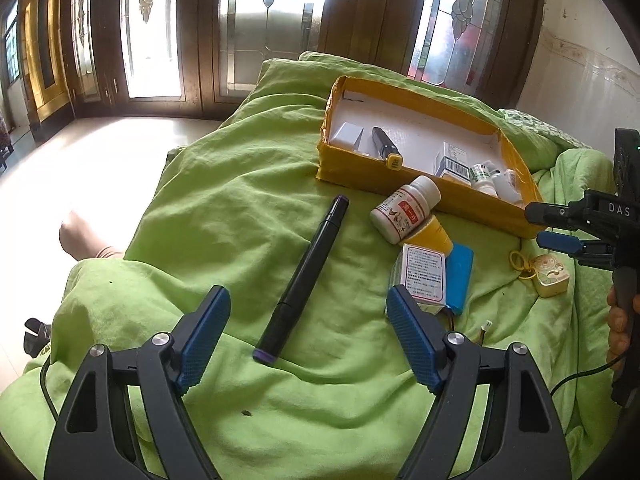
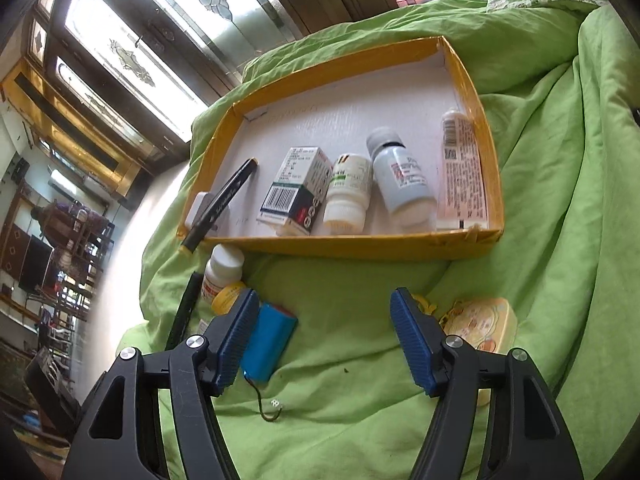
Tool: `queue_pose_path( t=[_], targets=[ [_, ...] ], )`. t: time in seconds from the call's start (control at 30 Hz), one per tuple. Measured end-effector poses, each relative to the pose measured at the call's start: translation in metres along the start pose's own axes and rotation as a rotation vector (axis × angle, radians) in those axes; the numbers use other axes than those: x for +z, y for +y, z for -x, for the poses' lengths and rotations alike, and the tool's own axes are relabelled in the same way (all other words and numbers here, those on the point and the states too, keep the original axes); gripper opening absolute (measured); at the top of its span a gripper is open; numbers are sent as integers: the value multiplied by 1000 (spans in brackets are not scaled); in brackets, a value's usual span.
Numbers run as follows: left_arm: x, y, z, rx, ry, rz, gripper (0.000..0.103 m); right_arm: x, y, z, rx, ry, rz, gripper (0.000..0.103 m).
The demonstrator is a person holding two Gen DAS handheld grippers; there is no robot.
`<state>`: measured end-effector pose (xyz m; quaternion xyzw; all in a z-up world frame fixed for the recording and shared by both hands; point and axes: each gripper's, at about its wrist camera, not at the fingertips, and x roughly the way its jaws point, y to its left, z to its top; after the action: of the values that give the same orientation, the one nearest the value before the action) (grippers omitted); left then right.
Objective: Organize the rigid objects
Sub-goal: 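Grasp the white medicine box with the left tool while the right tool grasps the cream keychain case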
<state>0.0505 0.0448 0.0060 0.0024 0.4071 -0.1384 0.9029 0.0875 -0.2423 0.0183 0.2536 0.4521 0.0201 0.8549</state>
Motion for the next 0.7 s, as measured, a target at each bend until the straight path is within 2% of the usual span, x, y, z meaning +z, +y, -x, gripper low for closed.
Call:
queue_pose_path(
  t=[0.3, 0.53, 0.7],
  targets=[
    [-6, -4, -3, -8, 10, -8, 81, -4, -13, 8, -4, -24, -55, 63],
    [-4, -33, -1, -154, 30, -68, 81, -4, -23, 16, 6, -47, -94, 63],
    [5, -60, -11, -198, 47, -114, 80, -4, -23, 17, 6, -51, -97, 63]
  ],
)
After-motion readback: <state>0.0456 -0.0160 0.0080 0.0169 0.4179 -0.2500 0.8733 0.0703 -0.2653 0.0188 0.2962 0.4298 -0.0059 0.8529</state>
